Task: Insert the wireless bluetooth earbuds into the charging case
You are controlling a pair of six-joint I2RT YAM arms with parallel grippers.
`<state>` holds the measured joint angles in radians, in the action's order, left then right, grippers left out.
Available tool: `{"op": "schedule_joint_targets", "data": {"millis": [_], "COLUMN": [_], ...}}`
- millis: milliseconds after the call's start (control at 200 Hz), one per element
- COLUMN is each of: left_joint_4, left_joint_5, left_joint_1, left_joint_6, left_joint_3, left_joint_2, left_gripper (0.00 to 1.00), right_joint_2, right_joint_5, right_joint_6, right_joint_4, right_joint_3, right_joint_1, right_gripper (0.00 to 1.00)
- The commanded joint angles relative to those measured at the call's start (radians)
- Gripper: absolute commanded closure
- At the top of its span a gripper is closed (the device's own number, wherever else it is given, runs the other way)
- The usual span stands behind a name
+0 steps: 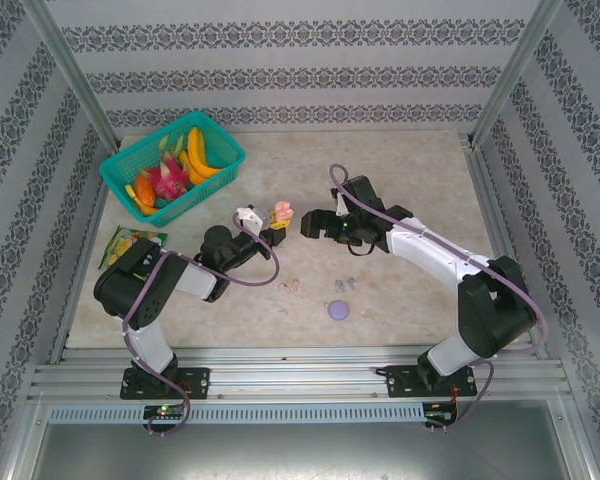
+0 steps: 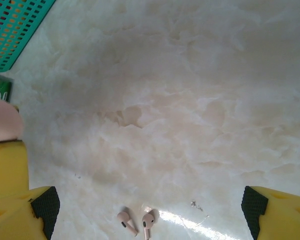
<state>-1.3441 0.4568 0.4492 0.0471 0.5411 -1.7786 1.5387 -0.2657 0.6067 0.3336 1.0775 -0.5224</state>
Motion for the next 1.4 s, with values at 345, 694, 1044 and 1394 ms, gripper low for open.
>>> {"op": "schedule_joint_targets", "data": {"millis": [345,694,1044,1394], "left_joint_4": [-0.078,-0.078,-0.077,-0.078], "left_joint_5": [0.129,0.186,0.190,0.176], "left_joint_1": [-0.087,-0.136,-0.148,-0.162], "left_joint_6": [0.089,0.129,0.142,0.141], "left_joint_3": [0.051,0.082,0.076,0.030], "left_joint_2": [0.041,0.034,0.048,0.096], "left_gripper": [1.00,1.00,1.00,1.00], "right_joint_2": [-0.057,0.075,0.187,0.237], "right_joint_5": [0.219,0.287,0.290,0.269], "right_joint_6": [0.045,0.090,0.099,0.093], "right_joint_4": [0.165,0.201,0.204,0.185], "right_joint_3": [-0.024,0.009,0.062,0.075], "right_joint_1": [-0.152,-0.236,-0.280,-0.287], "right_gripper": [0.09,0.09,0.21,0.32]}}
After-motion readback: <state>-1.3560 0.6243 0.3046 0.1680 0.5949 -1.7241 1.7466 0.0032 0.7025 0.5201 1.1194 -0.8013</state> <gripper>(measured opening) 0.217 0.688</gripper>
